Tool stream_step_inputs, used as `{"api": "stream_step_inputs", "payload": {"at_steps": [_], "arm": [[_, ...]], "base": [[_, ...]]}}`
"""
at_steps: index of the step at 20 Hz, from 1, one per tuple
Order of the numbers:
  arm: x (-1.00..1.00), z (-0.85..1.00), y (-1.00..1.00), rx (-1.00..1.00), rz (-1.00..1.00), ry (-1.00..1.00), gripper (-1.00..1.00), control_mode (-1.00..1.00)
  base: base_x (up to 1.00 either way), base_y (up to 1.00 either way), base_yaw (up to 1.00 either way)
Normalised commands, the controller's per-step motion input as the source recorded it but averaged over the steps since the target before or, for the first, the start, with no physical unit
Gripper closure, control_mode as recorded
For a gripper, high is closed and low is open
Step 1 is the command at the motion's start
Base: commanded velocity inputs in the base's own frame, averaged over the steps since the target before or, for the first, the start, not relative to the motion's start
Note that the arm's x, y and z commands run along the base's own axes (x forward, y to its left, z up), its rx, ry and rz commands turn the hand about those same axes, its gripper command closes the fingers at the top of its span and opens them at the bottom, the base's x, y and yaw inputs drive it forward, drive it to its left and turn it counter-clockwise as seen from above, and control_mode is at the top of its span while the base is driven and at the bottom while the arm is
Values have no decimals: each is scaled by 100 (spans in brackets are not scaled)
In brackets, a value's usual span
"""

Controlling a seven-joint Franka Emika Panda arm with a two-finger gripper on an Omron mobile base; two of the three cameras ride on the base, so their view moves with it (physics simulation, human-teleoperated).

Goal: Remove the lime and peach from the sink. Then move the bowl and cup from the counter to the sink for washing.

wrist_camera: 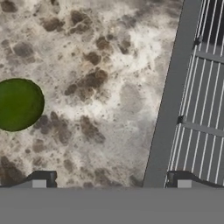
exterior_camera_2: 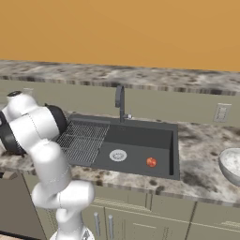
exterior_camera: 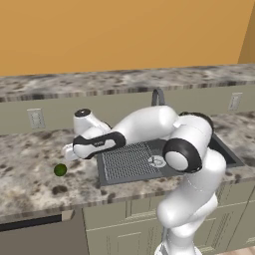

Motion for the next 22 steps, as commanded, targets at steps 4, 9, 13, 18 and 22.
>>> {"api": "stream_step_inputs", "payload": {"at_steps": [4, 9, 13, 18, 22], "arm": [[-5, 14, -43, 0, -6, 0, -100, -100], [-3, 13, -45, 0, -7, 0, -100, -100], [-5, 13, -48, 0, -5, 0, -100, -100], [-5, 8, -48, 0, -7, 0, -100, -100], [-6, 8, -52, 0, -8, 0, -100, -100]], "base": [[0, 0, 0], [0, 0, 0], [0, 0, 0], [0, 0, 0], [0, 0, 0]]}}
